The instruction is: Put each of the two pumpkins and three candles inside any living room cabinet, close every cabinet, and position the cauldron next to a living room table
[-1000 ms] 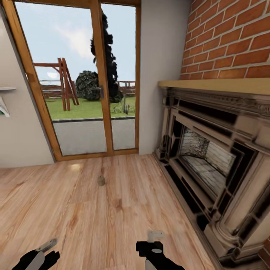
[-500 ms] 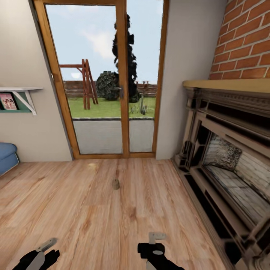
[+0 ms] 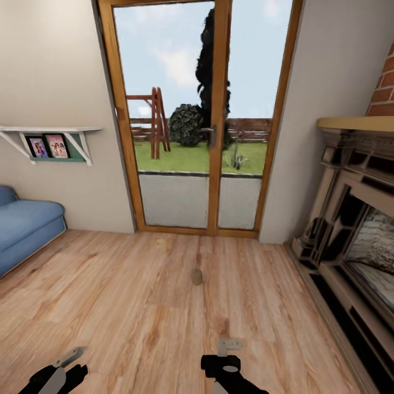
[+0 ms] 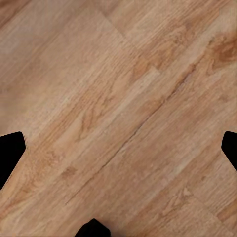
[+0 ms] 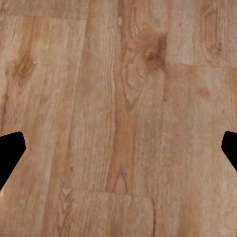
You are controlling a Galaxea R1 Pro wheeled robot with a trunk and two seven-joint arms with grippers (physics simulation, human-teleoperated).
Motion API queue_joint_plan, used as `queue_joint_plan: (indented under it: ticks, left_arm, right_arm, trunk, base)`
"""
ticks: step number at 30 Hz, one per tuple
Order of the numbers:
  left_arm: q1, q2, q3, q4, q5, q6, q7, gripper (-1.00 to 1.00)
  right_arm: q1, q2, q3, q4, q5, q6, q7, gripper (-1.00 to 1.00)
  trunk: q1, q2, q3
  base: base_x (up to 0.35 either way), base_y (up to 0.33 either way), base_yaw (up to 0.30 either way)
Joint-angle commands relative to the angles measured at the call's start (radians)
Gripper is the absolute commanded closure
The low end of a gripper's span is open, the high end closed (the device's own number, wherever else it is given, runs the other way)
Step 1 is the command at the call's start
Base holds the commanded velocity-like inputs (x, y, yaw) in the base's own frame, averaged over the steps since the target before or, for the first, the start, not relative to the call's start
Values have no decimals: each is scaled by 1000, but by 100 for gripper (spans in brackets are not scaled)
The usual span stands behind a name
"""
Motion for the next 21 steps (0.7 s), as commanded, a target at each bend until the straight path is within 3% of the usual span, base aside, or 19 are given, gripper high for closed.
queue_joint_plan:
  ticks: [1,8,15,21]
  left_arm:
    - [0,0,1,-2,10,4,6,-100]
    - [0,0,1,-2,9,3,6,-100]
    - [0,-1,-1,-2,9,3,6,-100]
    - [0,-1,-2,-2,8,3,6,-100]
  right_arm:
    - [-2,-1,7,-2,-3,5,-8,-100]
    - [-1,-3,5,-1,-5,4,-8,-100]
    - [-1,-3,6,60,-4,-63,-4,-100]
    - [-1,-4,5,71,-4,-73,51,-100]
  trunk:
    - [1,-1,-1]
    - [1,-1,-1]
    - [1,-1,-1]
    - [1,-1,-1]
  base:
    - [283,186,291]
    - [296,109,291]
    - [320,6,291]
    - [322,0,291]
